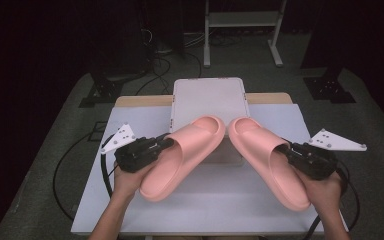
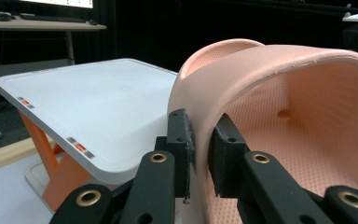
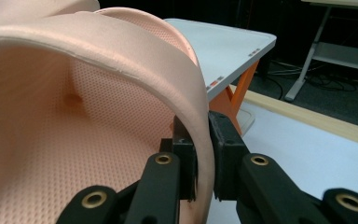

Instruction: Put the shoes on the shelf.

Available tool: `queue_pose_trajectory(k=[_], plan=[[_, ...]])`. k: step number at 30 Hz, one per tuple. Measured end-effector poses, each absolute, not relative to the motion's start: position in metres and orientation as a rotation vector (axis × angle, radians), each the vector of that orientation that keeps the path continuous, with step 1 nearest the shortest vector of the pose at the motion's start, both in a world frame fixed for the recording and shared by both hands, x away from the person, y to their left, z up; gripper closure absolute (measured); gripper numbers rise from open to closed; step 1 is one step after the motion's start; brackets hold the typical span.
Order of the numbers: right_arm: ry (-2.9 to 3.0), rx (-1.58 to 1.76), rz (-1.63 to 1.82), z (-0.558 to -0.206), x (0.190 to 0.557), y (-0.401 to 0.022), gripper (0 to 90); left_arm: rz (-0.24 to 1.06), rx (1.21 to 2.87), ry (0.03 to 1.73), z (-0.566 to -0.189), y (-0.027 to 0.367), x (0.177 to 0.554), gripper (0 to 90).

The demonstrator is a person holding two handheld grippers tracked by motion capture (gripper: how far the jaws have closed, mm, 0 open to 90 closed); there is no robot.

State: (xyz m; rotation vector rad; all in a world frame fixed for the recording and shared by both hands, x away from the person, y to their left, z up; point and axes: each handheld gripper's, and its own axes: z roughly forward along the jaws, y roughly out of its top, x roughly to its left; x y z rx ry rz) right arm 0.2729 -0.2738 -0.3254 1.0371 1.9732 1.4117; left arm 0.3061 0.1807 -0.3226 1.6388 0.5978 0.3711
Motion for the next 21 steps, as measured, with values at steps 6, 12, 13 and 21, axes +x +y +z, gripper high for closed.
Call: queue_pose_trajectory(k=[6,12,13,21], plan=[[1.977,1.042,1.401,-0.318,0.285,-0.272,81.3,0.381,1.634,0.610,-0.317,0.182,0.317,79.8],[1.977,1.033,1.396,-0.312,0.293,-0.270,81.3,0.394,1.639,0.626,-0.312,0.184,0.327,80.5],[1.974,1.033,1.399,-0.311,0.294,-0.269,81.2,0.395,1.637,0.629,-0.312,0.184,0.328,80.5],[1.984,1.039,1.389,-0.308,0.305,-0.268,81.2,0.383,1.645,0.632,-0.307,0.179,0.341,80.4]])
